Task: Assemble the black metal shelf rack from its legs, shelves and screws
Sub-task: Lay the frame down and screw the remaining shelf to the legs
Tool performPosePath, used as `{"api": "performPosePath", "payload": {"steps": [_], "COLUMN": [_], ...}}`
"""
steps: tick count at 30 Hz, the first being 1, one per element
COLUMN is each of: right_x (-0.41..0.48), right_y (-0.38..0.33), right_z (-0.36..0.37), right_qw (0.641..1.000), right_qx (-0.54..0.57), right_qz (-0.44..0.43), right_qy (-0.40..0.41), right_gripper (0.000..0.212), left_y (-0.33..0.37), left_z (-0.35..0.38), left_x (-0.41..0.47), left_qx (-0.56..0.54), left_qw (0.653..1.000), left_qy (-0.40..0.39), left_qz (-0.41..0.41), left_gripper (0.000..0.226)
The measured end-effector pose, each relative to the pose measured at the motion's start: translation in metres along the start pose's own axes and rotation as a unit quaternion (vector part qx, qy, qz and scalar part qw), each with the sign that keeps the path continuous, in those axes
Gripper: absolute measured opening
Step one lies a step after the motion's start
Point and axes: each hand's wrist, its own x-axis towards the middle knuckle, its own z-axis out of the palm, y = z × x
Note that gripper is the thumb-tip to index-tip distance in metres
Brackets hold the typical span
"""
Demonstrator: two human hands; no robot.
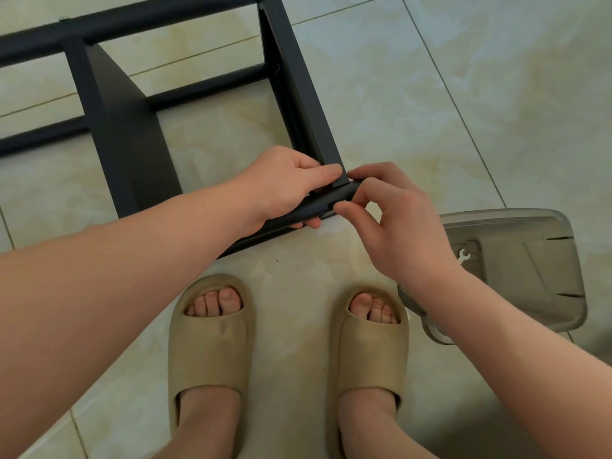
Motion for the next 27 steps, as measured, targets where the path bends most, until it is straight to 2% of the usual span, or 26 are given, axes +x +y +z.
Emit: {"api": "performPosePath", "payload": {"steps": [4,8,13,17,23,27], "right_x": [-0.002,-0.002,-0.003,-0.004,-0.001,0.001], "right_y": [0.000,0.001,0.002,0.002,0.000,0.001], "right_z": [0.007,0.009,0.001,0.004,0.012,0.012], "right_qw": [0.998,0.999,1.000,0.998,0.992,0.996], "right_qx": [-0.052,-0.039,0.012,-0.007,-0.095,-0.074], "right_qz": [-0.018,-0.007,-0.009,-0.049,-0.053,-0.031], "right_qy": [0.017,0.013,0.011,0.033,0.068,0.030], "right_gripper": [0.032,0.041,0.024,0.016,0.032,0.038], "left_y": [-0.001,-0.001,-0.001,-0.002,0.000,0.000], "left_z": [0.000,-0.001,-0.001,-0.001,0.000,-0.001], "left_x": [0.001,0.001,0.000,0.000,-0.002,-0.002], "left_qx": [-0.004,0.000,0.006,0.009,0.005,0.000], "left_qw": [1.000,1.000,1.000,1.000,1.000,1.000], "left_qy": [0.001,-0.002,-0.008,-0.007,-0.004,-0.007], "left_qz": [-0.003,-0.002,0.004,0.002,0.000,0.000], "left_gripper": [0.031,0.030,0.032,0.031,0.033,0.033]}}
